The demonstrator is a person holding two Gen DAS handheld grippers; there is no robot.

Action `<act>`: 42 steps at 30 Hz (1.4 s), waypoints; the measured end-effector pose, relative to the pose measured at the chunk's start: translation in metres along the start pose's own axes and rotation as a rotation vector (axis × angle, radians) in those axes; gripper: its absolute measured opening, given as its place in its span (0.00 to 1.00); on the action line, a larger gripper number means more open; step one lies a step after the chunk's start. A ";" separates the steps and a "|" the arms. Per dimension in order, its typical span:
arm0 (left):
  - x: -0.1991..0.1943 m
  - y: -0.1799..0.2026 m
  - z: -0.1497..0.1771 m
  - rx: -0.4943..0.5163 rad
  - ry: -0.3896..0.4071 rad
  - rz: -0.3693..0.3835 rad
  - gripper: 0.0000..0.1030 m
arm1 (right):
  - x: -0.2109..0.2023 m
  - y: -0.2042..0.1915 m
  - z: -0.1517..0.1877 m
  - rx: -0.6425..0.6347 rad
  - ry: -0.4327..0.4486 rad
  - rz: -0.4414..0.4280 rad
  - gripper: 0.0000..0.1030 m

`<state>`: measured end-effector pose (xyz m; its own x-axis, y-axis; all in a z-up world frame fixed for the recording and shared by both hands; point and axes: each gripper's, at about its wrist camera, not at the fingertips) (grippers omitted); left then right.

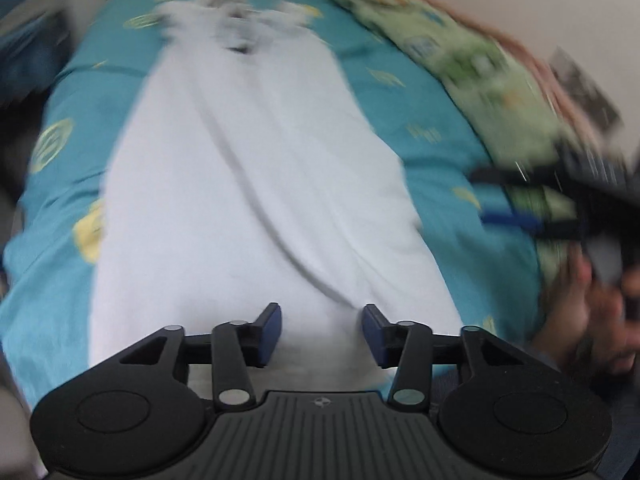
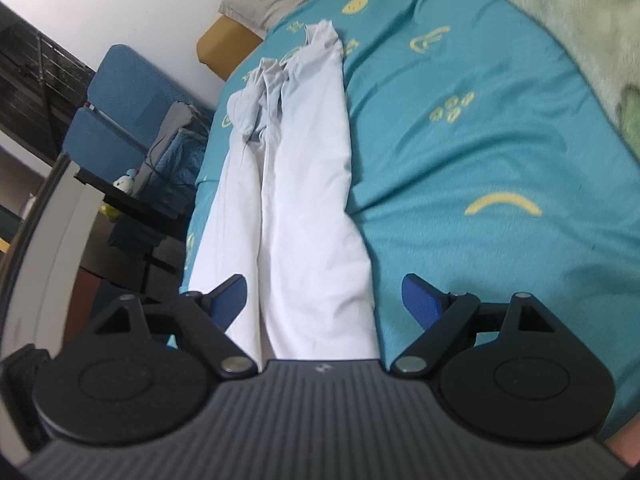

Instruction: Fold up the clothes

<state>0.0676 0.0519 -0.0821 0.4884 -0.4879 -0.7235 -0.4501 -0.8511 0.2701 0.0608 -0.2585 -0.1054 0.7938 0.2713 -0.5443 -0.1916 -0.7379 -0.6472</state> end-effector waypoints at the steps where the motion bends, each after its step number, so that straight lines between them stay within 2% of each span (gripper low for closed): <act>1: 0.001 -0.001 -0.001 -0.012 0.011 0.000 0.65 | 0.000 0.002 0.001 0.013 -0.008 -0.005 0.83; 9: 0.009 -0.008 -0.005 -0.112 0.098 0.000 0.67 | 0.007 0.000 0.008 0.020 -0.033 0.016 0.83; 13: 0.014 -0.011 -0.007 -0.162 0.142 0.001 0.72 | 0.009 -0.002 0.008 0.000 -0.026 0.036 0.83; 16: 0.030 0.003 -0.004 -0.098 0.105 -0.034 0.72 | 0.011 0.001 0.007 0.012 -0.025 0.042 0.83; 17: 0.037 0.009 -0.003 -0.069 0.087 -0.048 0.68 | 0.011 0.001 0.006 0.014 -0.023 0.044 0.83; 18: 0.043 0.015 -0.002 -0.041 0.070 -0.062 0.55 | 0.011 0.002 0.005 0.013 -0.021 0.045 0.83; 19: 0.050 0.021 -0.001 -0.012 0.053 -0.076 0.42 | 0.011 0.001 0.005 0.011 -0.020 0.045 0.83; 20: 0.053 0.022 0.000 -0.007 0.047 -0.091 0.16 | 0.011 0.001 0.006 0.006 -0.019 0.045 0.83; 21: 0.048 0.015 -0.001 -0.039 0.063 -0.090 0.07 | 0.011 0.001 0.006 0.002 -0.019 0.045 0.83; 27: -0.029 -0.048 -0.019 -0.301 0.199 -0.001 0.04 | 0.013 0.004 0.010 0.001 -0.034 0.056 0.83; 29: -0.054 -0.079 -0.022 -0.379 0.223 -0.027 0.04 | 0.015 0.003 0.010 -0.004 -0.038 0.059 0.83; 32: -0.072 -0.129 -0.022 -0.462 0.215 -0.109 0.04 | 0.017 0.001 0.011 -0.020 -0.041 0.061 0.83; 35: -0.059 -0.163 -0.014 -0.508 0.159 -0.181 0.05 | 0.019 -0.002 0.012 -0.031 -0.044 0.062 0.83; 36: -0.054 -0.171 -0.011 -0.523 0.142 -0.196 0.09 | 0.020 -0.002 0.012 -0.035 -0.044 0.064 0.83; 37: -0.048 -0.178 -0.007 -0.542 0.130 -0.201 0.14 | 0.020 -0.003 0.013 -0.040 -0.045 0.065 0.83; 39: -0.039 -0.188 0.001 -0.580 0.104 -0.199 0.48 | 0.021 -0.003 0.014 -0.044 -0.046 0.070 0.83; 42: -0.028 -0.187 0.013 -0.587 0.052 -0.142 0.60 | 0.022 -0.002 0.014 -0.043 -0.051 0.076 0.83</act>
<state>0.1283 0.2275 -0.1208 0.5561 -0.3583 -0.7499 0.1028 -0.8657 0.4898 0.0700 -0.2425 -0.1238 0.7473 0.2434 -0.6183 -0.2247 -0.7831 -0.5799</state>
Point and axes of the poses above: each gripper's, at about its wrist camera, not at the fingertips, and x roughly the way its jaws point, y to its right, z to its underside, and after that the axes turned 11 degrees about y, right-handed
